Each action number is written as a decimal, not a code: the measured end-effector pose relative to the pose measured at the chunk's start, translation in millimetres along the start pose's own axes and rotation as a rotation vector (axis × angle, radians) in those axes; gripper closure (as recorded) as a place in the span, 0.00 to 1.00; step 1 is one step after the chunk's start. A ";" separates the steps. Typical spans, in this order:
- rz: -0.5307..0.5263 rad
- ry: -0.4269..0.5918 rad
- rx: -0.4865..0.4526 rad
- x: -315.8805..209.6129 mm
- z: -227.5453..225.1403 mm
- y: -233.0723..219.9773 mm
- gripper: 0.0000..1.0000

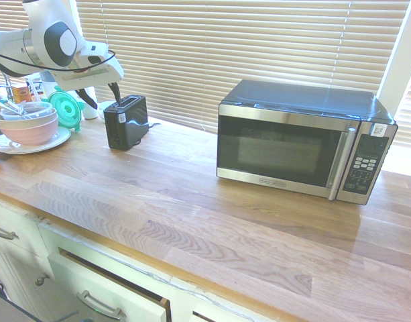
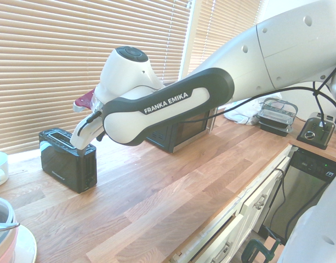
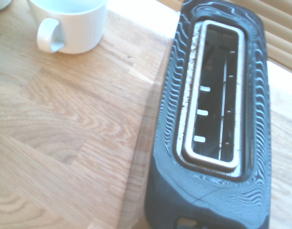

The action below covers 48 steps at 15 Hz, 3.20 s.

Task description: Press the toaster

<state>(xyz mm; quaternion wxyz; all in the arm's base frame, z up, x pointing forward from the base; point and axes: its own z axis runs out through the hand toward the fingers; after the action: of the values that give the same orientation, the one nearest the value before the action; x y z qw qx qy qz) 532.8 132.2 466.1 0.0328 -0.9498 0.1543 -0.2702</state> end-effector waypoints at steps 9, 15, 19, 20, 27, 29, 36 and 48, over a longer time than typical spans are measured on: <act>0.016 0.074 0.016 -16.3 15.7 -1.9 1.00; 0.008 0.066 0.026 -35.9 19.8 5.6 1.00; 0.008 0.078 0.031 -38.7 14.0 11.0 1.00; 0.007 0.085 0.032 -38.9 10.0 12.9 1.00; -0.016 0.106 0.032 -46.8 -16.6 19.2 1.00; -0.027 0.096 0.019 -42.4 -15.3 17.2 1.00; -0.043 0.070 0.007 -17.4 -9.2 0.7 1.00; -0.033 0.000 -0.015 -8.8 45.2 4.9 1.00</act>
<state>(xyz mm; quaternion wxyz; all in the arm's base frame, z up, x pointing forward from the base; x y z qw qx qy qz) 548.0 129.4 422.5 0.0214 -0.9524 0.1405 -0.2695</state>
